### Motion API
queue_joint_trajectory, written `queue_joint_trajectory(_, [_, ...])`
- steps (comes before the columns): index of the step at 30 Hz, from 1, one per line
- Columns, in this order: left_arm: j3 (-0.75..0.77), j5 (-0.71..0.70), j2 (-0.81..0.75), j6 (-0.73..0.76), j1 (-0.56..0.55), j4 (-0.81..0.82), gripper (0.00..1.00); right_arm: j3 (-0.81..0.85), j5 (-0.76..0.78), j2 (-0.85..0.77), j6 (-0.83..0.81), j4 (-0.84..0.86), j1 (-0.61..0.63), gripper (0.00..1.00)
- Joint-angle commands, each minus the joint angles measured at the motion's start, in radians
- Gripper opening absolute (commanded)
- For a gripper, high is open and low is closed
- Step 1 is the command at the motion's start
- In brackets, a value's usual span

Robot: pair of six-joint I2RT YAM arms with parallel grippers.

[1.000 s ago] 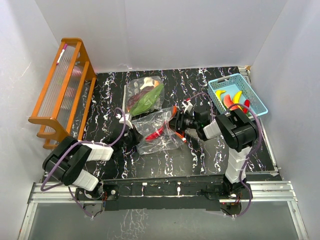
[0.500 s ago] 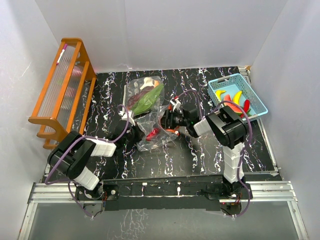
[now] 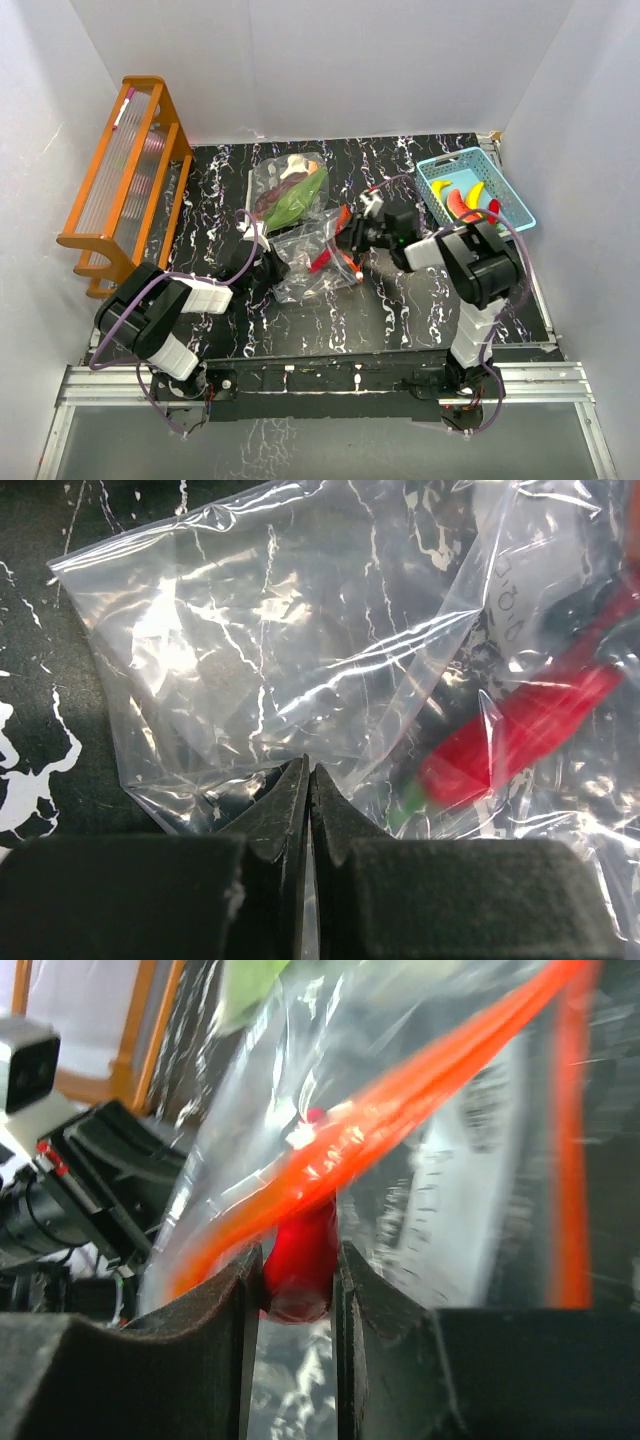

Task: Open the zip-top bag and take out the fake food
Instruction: Pick up the fake vegetable from the zipper food storage bag, then place the fake vegetable in the bin.

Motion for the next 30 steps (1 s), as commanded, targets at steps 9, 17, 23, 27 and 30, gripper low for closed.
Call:
queue_joint_trajectory(9, [-0.033,-0.033,-0.01,-0.008,0.004,-0.043,0.0,0.059,0.341,-0.49,-0.293,-0.48,-0.298,0.09])
queue_joint_trajectory(17, [-0.054,-0.041,-0.002,0.0,0.004,-0.034,0.0,0.269,0.825,-0.471,-0.324,-0.691,-0.465,0.08])
queue_joint_trajectory(23, [-0.083,-0.063,-0.086,0.019,0.004,-0.075,0.0,0.334,0.938,-0.342,-0.352,-0.707,-0.529,0.08])
queue_joint_trajectory(27, [-0.084,-0.104,-0.154,0.063,0.004,-0.129,0.0,0.339,1.017,-0.304,-0.36,-0.731,-0.53,0.34])
queue_joint_trajectory(30, [-0.08,-0.123,-0.181,0.083,0.004,-0.159,0.0,0.305,1.008,-0.36,-0.361,-0.703,-0.521,0.75])
